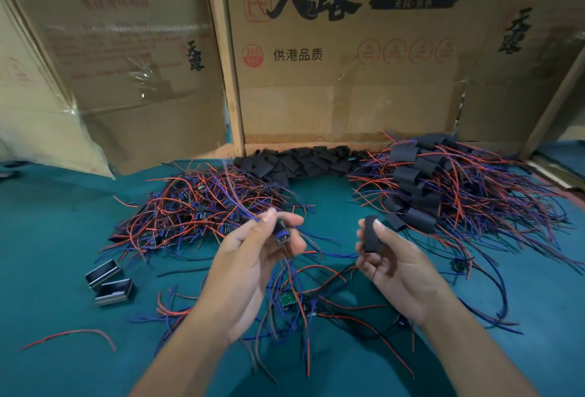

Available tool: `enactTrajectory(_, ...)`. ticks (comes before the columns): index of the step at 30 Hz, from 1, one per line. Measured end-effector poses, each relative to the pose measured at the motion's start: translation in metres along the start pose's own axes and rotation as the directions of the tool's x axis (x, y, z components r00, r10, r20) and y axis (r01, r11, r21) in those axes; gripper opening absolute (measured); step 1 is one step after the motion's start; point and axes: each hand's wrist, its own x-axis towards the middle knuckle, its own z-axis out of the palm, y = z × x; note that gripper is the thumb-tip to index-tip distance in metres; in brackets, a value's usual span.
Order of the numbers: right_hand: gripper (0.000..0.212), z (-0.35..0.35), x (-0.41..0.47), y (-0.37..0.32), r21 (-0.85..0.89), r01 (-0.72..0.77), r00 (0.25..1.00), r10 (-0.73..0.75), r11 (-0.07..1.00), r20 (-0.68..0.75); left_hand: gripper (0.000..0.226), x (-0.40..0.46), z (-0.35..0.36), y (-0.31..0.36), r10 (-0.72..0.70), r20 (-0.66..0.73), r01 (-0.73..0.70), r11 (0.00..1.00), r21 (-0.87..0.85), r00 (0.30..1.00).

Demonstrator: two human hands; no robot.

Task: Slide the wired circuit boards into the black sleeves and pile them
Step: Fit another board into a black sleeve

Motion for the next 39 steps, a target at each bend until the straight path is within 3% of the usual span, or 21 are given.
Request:
enactTrajectory(4, 0.041, 0.005, -0.006, 0.001, -0.036, 0.022, 0.994, -0.018, 0.999, 0.109, 0.033, -0.009, 0.011, 0.01, -0.017, 0.094, 0.028, 0.994, -0.11, 0.995)
enactTrajectory(7, 0.042, 0.009, -0.011, 0.001, -0.054, 0.024, 0.975, -0.012, 0.998, 0.223, 0.027, -0.013, 0.014, 0.022, -0.03, 0.17, 0.045, 0.995, -0.084, 0.985)
enactTrajectory(10, 0.043, 0.014, -0.013, 0.0, -0.093, 0.033, 0.969, -0.009, 0.995, 0.247, 0.032, -0.017, 0.014, 0.026, -0.112, 0.163, 0.108, 0.994, 0.031, 0.98)
enactTrajectory(12, 0.032, 0.016, -0.015, -0.001, -0.114, 0.05, 0.973, -0.022, 0.992, 0.231, 0.043, -0.019, 0.015, 0.027, -0.137, 0.125, 0.118, 0.982, 0.148, 0.983)
enactTrajectory(14, 0.026, 0.016, -0.017, -0.001, -0.136, 0.079, 0.974, -0.047, 0.988, 0.221, 0.046, -0.021, 0.016, 0.029, -0.091, 0.126, 0.051, 0.956, 0.289, 0.988)
enactTrajectory(18, 0.042, 0.02, -0.02, -0.005, -0.24, 0.243, 0.949, -0.179, 0.94, 0.258, 0.058, -0.025, 0.012, 0.034, -0.036, 0.262, -0.112, 0.841, 0.529, 0.965)
enactTrajectory(20, 0.041, 0.023, -0.021, -0.008, -0.333, 0.38, 0.914, -0.293, 0.863, 0.282, 0.062, -0.025, 0.008, 0.034, -0.06, 0.3, -0.142, 0.781, 0.608, 0.952)
enactTrajectory(24, 0.035, 0.022, -0.026, -0.017, -0.56, 0.575, 0.813, -0.491, 0.596, 0.313, 0.072, -0.025, 0.001, 0.031, -0.069, 0.266, -0.173, 0.6, 0.781, 0.961)
enactTrajectory(27, 0.035, 0.02, -0.027, -0.019, -0.627, 0.585, 0.794, -0.524, 0.515, 0.31, 0.073, -0.022, -0.005, 0.031, -0.032, 0.236, -0.185, 0.523, 0.832, 0.971)
enactTrajectory(31, 0.036, 0.017, -0.026, -0.019, -0.745, 0.545, 0.779, -0.561, 0.386, 0.28, 0.076, -0.02, -0.011, 0.034, -0.023, 0.184, -0.145, 0.524, 0.839, 0.983)
enactTrajectory(39, 0.036, 0.015, -0.029, -0.022, -0.825, 0.541, 0.699, -0.632, 0.162, 0.335, 0.076, -0.021, -0.01, 0.036, 0.053, 0.15, -0.159, 0.41, 0.898, 0.987)
